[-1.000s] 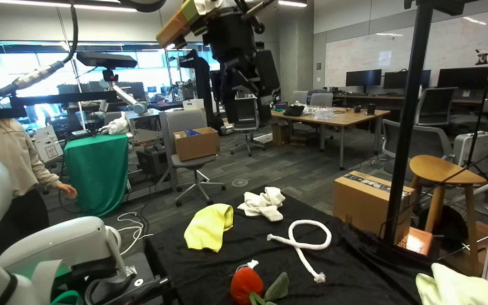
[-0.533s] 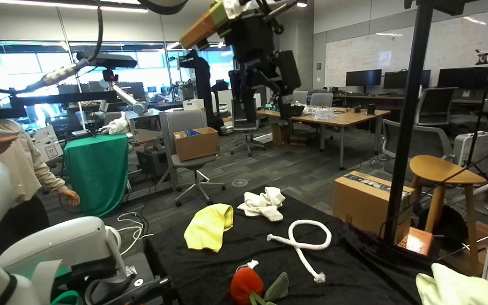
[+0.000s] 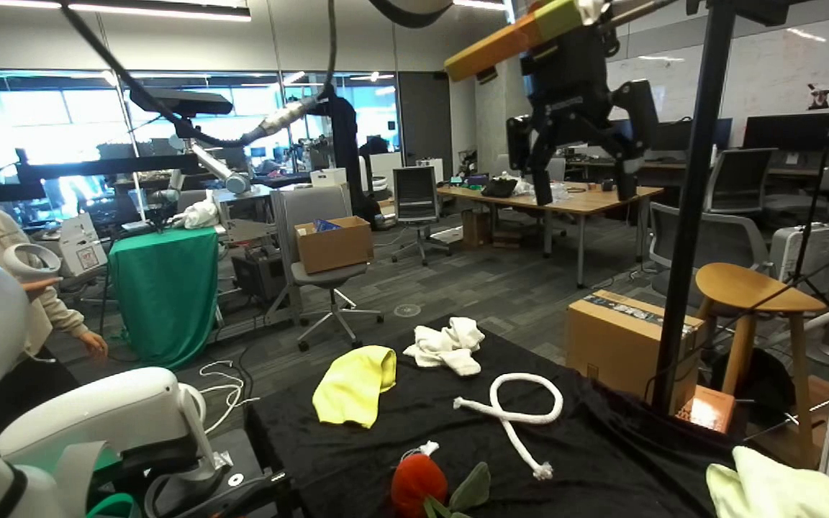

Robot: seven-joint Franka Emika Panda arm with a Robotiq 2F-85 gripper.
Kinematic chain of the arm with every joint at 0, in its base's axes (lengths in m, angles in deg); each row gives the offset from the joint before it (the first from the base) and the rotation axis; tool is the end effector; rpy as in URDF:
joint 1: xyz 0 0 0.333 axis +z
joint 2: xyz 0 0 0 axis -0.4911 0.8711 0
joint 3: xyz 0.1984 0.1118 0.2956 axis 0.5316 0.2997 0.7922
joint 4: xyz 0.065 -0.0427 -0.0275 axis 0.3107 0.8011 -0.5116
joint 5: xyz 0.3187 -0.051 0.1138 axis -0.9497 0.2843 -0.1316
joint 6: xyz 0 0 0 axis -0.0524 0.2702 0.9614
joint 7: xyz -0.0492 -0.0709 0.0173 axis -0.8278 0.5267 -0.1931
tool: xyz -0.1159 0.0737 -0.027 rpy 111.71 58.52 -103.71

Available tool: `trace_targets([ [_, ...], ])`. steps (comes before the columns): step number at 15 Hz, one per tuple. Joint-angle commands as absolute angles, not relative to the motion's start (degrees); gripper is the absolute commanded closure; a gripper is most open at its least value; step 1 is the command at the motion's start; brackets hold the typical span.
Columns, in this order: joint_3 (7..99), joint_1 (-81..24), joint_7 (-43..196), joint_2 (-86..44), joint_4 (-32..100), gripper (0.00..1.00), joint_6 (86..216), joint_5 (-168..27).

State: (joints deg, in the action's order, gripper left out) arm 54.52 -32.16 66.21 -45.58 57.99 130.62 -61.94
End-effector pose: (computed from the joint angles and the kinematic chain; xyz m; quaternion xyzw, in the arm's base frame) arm 0.4707 -0.0615 0.5590 0.9939 0.0398 0.0455 0.0918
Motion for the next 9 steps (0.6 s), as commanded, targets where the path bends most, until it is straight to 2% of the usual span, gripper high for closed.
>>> trace_targets([
  [1, 53.33, -32.82, 62.52, -34.14, 46.7, 0.0, 131.51, -61.7],
  [9, 53.58, -34.37, 61.12, -13.95, 30.54, 0.0, 131.99, -65.75],
])
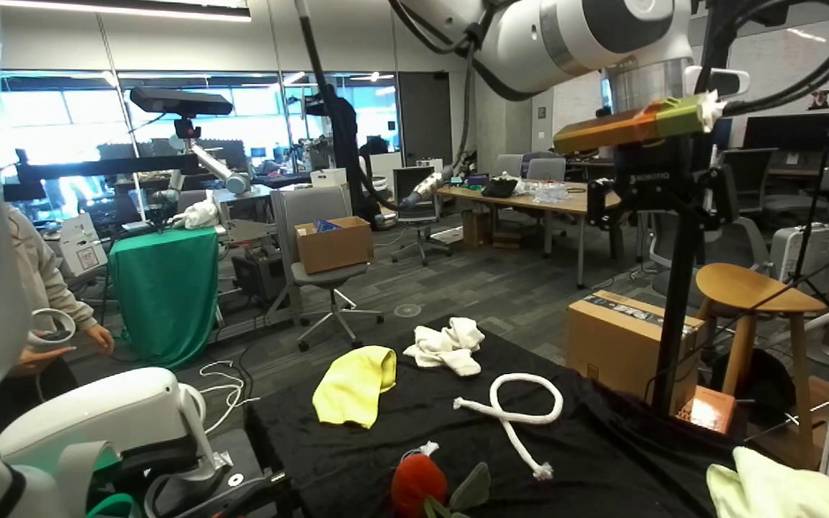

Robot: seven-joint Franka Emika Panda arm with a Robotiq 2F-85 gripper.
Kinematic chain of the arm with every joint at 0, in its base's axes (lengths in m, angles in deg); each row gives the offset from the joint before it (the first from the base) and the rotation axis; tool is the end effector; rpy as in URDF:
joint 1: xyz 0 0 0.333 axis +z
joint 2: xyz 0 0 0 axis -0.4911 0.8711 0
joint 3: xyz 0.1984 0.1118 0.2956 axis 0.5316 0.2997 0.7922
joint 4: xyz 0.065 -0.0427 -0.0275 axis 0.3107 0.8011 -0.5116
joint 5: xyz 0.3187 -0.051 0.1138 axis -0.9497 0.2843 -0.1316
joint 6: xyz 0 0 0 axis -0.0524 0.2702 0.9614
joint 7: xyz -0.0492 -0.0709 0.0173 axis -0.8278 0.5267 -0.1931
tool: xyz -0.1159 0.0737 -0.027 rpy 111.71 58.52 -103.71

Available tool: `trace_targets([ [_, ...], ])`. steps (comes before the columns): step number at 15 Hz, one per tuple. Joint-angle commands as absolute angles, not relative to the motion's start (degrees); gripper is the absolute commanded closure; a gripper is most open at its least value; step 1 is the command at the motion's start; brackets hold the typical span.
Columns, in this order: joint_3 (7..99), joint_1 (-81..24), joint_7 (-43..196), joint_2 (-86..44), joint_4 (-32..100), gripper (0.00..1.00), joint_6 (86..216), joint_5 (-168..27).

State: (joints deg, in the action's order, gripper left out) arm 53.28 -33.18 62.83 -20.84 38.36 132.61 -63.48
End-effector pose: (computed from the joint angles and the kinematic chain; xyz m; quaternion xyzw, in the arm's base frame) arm 0.6134 -0.0903 0.4761 0.9947 0.0509 0.0145 0.0877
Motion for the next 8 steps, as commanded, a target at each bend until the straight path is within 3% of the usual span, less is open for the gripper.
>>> trace_targets([
  [1, 53.67, -34.89, 60.72, -12.11, 29.08, 0.0, 131.36, -66.67],
  [8, 53.35, -38.17, 61.22, -5.23, 25.56, 0.0, 131.52, -69.32],
])
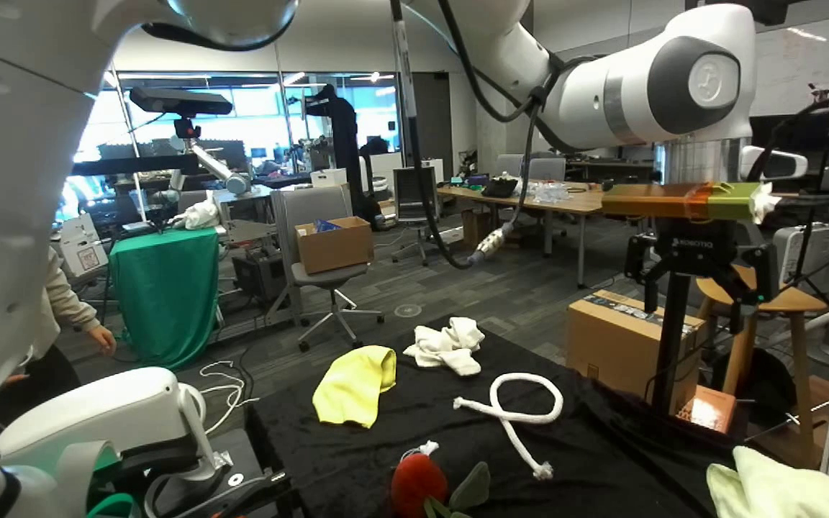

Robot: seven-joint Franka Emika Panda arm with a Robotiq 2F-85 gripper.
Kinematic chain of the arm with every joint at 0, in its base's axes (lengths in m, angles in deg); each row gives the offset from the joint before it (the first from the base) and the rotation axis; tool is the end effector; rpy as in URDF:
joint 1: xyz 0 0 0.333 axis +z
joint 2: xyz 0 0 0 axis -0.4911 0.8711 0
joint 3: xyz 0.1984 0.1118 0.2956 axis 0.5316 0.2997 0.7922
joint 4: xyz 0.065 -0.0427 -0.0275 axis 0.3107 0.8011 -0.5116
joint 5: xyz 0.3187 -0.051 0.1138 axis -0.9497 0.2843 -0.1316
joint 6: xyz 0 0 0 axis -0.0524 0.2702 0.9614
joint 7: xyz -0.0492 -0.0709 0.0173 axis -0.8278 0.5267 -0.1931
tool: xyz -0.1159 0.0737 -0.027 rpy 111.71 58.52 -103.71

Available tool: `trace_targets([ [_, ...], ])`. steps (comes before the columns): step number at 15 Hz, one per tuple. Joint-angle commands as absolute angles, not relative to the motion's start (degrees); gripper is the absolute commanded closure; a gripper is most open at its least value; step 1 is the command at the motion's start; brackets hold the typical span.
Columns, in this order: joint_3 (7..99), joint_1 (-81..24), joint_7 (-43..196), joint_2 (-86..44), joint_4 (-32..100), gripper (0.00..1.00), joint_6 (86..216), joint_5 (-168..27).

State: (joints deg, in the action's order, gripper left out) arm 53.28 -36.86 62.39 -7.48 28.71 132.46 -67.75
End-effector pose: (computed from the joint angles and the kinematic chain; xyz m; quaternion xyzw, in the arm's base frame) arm 0.6652 -0.1310 0.3956 0.9983 0.0109 -0.0165 0.0553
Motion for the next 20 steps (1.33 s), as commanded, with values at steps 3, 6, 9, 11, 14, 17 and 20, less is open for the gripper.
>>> trace_targets([
  [3, 53.18, -39.14, 61.72, -3.35, 25.25, 0.0, 132.21, -69.2],
  [6, 52.86, -39.77, 63.11, -0.28, 23.18, 0.0, 132.53, -69.36],
  [9, 52.9, -40.49, 64.09, 3.71, 19.51, 0.0, 131.66, -70.15],
  [11, 52.7, -40.97, 66.47, 5.62, 18.68, 0.0, 135.13, -71.12],
  [14, 51.9, -40.97, 70.39, 6.61, 20.58, 0.0, 145.32, -71.63],
  [17, 50.24, -40.36, 74.01, 8.31, 22.42, 0.0, 153.48, -70.52],
  [20, 48.02, -38.78, 78.06, 10.29, 24.33, 0.0, 161.33, -69.4],
])
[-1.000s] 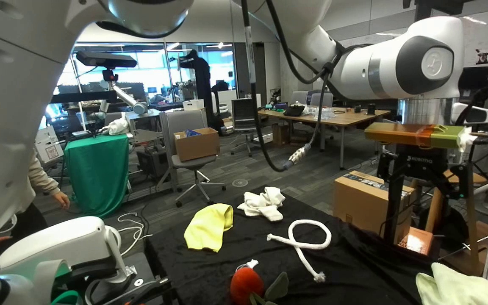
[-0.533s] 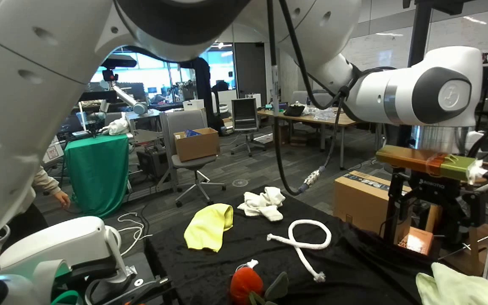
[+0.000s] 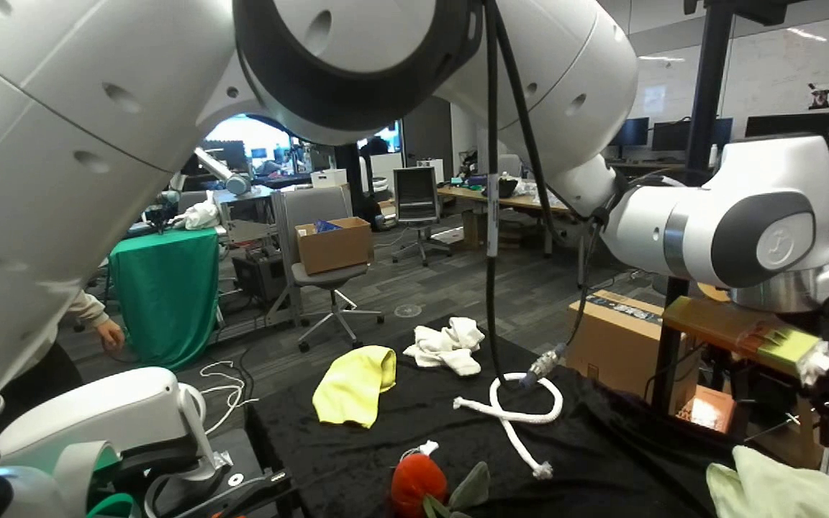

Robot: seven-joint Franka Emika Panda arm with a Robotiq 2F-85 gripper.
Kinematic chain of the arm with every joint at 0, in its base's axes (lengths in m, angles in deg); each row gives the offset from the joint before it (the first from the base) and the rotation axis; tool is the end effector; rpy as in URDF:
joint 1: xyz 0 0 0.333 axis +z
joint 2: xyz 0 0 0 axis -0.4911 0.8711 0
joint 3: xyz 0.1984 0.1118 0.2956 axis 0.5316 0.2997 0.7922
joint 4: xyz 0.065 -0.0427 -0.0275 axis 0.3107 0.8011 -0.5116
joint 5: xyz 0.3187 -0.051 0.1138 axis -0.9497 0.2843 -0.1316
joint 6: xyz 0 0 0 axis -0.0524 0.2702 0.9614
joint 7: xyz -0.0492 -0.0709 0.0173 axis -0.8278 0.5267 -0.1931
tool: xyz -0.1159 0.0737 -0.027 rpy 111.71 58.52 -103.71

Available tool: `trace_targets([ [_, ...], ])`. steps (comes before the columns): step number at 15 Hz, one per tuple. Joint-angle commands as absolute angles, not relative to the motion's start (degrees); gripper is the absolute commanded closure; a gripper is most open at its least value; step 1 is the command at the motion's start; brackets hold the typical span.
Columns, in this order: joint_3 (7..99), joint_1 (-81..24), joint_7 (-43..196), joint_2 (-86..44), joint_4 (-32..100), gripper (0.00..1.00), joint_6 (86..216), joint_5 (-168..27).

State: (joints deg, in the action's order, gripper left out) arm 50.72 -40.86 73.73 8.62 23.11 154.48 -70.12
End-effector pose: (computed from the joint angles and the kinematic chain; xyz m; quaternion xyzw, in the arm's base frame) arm 0.7224 -0.2104 0.2749 0.9852 -0.1312 0.0866 0.0688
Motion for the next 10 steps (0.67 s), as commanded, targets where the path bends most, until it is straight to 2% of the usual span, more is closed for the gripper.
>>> trace_targets([
  [1, 47.12, -38.04, 79.86, 11.16, 24.81, 0.0, 163.74, -69.26],
  [5, 45.45, -36.36, 83.05, 13.98, 26.47, 0.0, 169.9, -69.67],
  [10, 43.76, -34.43, 85.92, 18.1, 25.17, 0.0, 170.64, -70.04],
])
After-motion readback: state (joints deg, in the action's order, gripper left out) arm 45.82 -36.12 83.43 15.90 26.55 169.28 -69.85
